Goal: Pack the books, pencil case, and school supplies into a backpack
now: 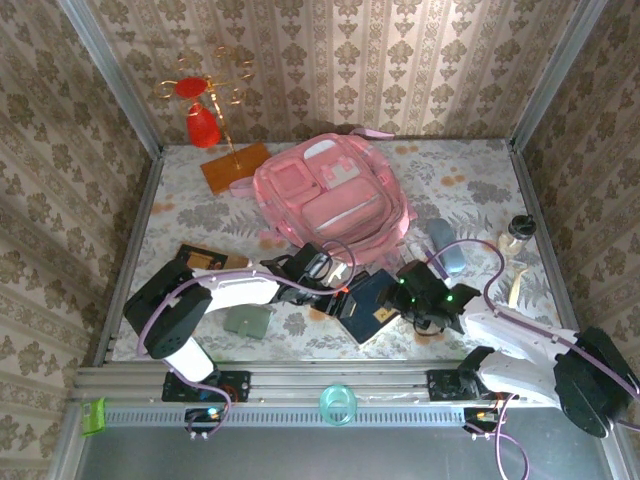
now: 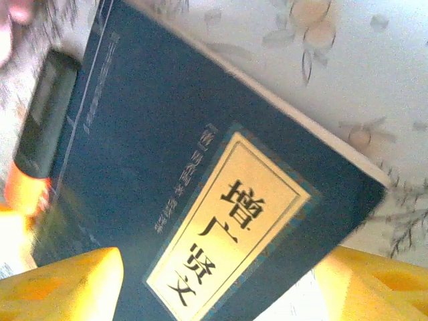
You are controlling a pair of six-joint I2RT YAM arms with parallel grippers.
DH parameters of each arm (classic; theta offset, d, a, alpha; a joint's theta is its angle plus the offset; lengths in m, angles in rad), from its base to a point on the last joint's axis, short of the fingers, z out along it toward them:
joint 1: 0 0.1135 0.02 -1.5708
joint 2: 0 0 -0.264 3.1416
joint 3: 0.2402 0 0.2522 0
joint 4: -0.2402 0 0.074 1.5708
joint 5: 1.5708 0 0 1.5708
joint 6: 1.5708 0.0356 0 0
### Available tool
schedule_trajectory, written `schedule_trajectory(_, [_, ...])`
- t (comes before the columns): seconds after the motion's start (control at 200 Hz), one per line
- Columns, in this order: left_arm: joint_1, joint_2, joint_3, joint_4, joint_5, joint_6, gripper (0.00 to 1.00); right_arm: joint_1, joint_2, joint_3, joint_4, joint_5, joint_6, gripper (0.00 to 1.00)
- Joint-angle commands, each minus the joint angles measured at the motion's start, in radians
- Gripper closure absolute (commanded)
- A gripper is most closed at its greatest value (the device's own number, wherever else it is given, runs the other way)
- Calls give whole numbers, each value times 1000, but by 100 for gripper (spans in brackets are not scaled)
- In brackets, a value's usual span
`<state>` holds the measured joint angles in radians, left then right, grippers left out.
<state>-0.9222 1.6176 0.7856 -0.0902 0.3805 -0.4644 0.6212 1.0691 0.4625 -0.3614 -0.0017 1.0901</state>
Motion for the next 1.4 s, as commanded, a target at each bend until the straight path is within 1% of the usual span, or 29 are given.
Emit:
schedule_trajectory(0.0, [-31, 20, -5, 72, 90, -25, 22, -76, 12, 51, 39, -3, -157, 27])
schedule_trajectory(0.06, [-40, 30, 6, 70, 101, -26, 22, -115, 11, 63, 29, -27, -199, 30])
schedule_trajectory(0.155, [-55, 40, 18, 80, 107, -34, 22, -148, 8, 81, 0, -57, -251, 32])
schedule_trajectory(0.255, [-69, 45, 34, 77, 113, -48, 22, -156, 1, 106, -121, -44, -275, 32])
schedule_trajectory(0.29, [-74, 44, 36, 76, 111, -55, 22, -156, -5, 108, -165, -41, -274, 30])
schedule_trajectory(0.34, [-84, 39, 41, 70, 100, -62, 22, -154, -19, 100, -230, -41, -273, 25])
schedule_trajectory(0.41, [-94, 42, 57, 43, 79, -65, 22, -145, -51, 68, -268, -66, -264, 19])
schedule_trajectory(0.49, [-102, 44, 58, 37, 46, -72, 22, -112, -75, 25, -246, -85, -229, 17])
schedule_trajectory(0.58, [-106, 51, 50, 54, 36, -84, 22, -66, -86, -24, -111, -125, -179, 17])
schedule_trajectory(0.625, [-107, 53, 45, 62, 33, -89, 22, -52, -78, -40, -53, -132, -155, 20])
schedule_trajectory(0.705, [-110, 53, 37, 74, 32, -94, 22, -43, -58, -50, -3, -126, -141, 25])
schedule_trajectory(1.02, [-111, 57, 34, 89, 46, -89, 23, -24, -33, -83, 130, -89, -113, 54])
schedule_trajectory(1.08, [-110, 61, 33, 98, 57, -91, 23, -24, -41, -92, 133, -61, -114, 57])
schedule_trajectory(1.24, [-110, 70, 41, 102, 75, -86, 24, -25, -43, -94, 108, 11, -103, 60])
schedule_trajectory(1.335, [-112, 71, 44, 102, 81, -87, 25, -24, -22, -95, 117, 18, -102, 63])
schedule_trajectory(1.395, [-112, 68, 46, 103, 83, -86, 25, -24, -14, -99, 144, 13, -106, 68])
